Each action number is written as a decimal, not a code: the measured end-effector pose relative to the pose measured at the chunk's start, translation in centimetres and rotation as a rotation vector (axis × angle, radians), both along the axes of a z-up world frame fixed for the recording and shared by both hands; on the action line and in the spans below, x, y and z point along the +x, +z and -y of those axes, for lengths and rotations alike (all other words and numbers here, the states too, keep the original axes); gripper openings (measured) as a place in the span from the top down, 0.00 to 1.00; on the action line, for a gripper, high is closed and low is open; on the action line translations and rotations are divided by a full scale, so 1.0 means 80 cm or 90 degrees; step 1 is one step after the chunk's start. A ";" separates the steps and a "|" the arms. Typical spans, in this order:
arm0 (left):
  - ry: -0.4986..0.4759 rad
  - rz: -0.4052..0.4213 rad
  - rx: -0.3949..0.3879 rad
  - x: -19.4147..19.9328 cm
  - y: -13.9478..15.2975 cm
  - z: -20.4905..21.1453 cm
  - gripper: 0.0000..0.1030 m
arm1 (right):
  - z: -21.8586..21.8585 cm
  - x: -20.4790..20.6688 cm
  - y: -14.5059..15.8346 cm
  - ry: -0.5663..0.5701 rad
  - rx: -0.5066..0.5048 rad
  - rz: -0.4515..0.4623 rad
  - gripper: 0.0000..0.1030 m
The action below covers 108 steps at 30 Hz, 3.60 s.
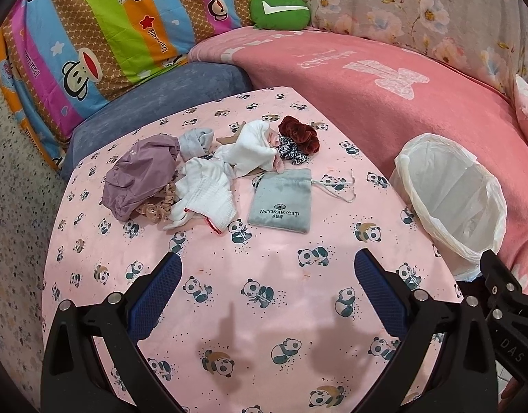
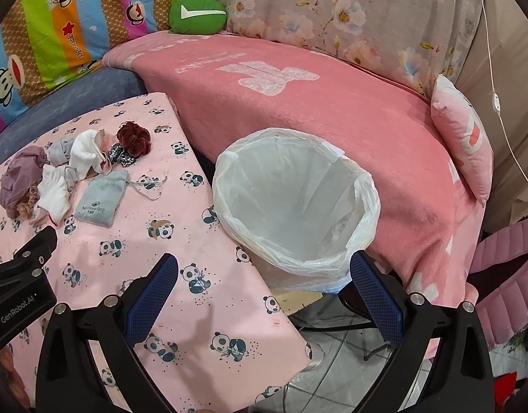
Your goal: Collect trash
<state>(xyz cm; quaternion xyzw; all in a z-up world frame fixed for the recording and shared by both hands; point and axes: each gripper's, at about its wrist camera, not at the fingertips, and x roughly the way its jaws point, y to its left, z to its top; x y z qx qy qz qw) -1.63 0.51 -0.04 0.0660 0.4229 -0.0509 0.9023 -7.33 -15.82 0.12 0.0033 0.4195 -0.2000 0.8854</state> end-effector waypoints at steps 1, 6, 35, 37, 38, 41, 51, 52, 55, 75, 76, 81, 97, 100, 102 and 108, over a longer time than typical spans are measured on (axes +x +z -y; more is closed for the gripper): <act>0.000 0.002 0.000 -0.001 0.001 0.000 0.07 | 0.001 -0.001 0.000 -0.001 0.001 0.001 0.05; -0.001 0.005 -0.002 -0.005 0.002 0.000 0.07 | 0.001 -0.006 0.002 0.000 0.001 0.006 0.05; 0.004 0.019 -0.010 -0.009 0.010 -0.006 0.07 | -0.013 -0.006 0.009 0.015 -0.002 0.018 0.05; 0.001 0.021 -0.008 -0.009 0.010 -0.005 0.07 | -0.013 -0.006 0.009 0.015 -0.002 0.018 0.05; 0.000 0.022 -0.007 -0.010 0.010 -0.004 0.07 | -0.013 -0.006 0.009 0.016 -0.002 0.018 0.05; -0.002 0.022 -0.007 -0.010 0.010 -0.003 0.07 | -0.013 -0.005 0.010 0.016 -0.003 0.018 0.05; -0.006 0.025 -0.007 -0.009 0.010 -0.004 0.07 | -0.014 -0.004 0.010 0.013 -0.001 0.021 0.05; -0.009 0.025 -0.007 -0.009 0.010 -0.003 0.07 | -0.013 -0.004 0.010 0.012 -0.001 0.021 0.05; -0.016 0.023 -0.007 -0.008 0.009 -0.001 0.07 | -0.012 -0.003 0.011 0.009 -0.001 0.023 0.05; -0.033 0.011 -0.041 0.017 0.006 -0.017 0.07 | -0.020 0.015 0.010 0.012 0.022 0.046 0.05; -0.030 0.013 -0.042 0.020 0.007 -0.021 0.07 | -0.021 0.018 0.010 0.015 0.026 0.048 0.05; -0.012 0.018 -0.050 0.038 0.006 -0.049 0.07 | -0.043 0.039 0.009 0.039 0.032 0.047 0.05; 0.084 0.059 -0.035 0.137 -0.003 -0.179 0.07 | -0.134 0.145 -0.005 0.134 0.067 0.061 0.05; 0.086 0.040 -0.052 0.161 -0.009 -0.194 0.07 | -0.147 0.171 -0.010 0.148 0.078 0.056 0.05; 0.093 0.036 -0.061 0.173 -0.011 -0.202 0.07 | -0.155 0.189 -0.014 0.156 0.091 0.054 0.05; 0.100 0.003 -0.097 0.204 -0.027 -0.219 0.09 | -0.178 0.235 -0.027 0.178 0.127 0.049 0.05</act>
